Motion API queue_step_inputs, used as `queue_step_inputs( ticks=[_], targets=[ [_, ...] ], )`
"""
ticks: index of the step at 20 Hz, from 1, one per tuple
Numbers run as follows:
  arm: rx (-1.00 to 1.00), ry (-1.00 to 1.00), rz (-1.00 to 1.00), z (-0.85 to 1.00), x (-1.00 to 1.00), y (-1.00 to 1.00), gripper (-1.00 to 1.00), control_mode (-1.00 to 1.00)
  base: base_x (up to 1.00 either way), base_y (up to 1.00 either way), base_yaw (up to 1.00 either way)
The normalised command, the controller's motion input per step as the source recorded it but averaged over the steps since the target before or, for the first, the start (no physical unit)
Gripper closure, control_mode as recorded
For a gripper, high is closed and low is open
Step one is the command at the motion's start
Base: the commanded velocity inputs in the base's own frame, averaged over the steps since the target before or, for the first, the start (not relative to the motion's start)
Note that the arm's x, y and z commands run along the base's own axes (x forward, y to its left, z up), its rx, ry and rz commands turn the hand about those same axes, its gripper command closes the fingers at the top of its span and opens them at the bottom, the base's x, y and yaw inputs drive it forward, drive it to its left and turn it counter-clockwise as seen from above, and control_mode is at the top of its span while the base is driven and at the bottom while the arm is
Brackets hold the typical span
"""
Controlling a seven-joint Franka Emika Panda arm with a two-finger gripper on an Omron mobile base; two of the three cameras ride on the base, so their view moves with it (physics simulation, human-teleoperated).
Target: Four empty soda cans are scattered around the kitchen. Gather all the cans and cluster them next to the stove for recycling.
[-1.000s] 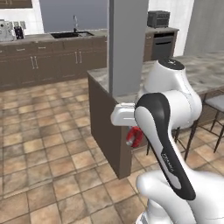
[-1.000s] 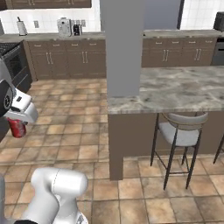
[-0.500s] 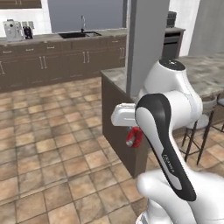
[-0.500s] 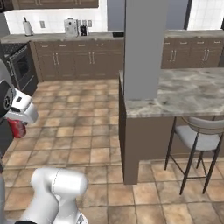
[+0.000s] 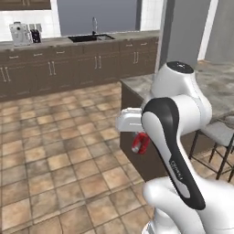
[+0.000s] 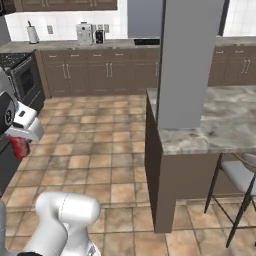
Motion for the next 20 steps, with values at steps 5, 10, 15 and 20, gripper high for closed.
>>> queue_step_inputs(
  ticks=[5,10,15,20],
  targets=[
    [0.0,0.0,0.0,0.0,0.0,0.0,1.0,1.0,0.67,0.67,0.0],
    [0.0,0.0,0.0,0.0,0.0,0.0,1.0,1.0,0.67,0.7,0.0],
    [0.0,0.0,0.0,0.0,0.0,0.0,1.0,1.0,0.72,0.5,0.0],
    [0.0,0.0,0.0,0.0,0.0,0.0,1.0,1.0,0.74,0.34,0.0]
  ],
)
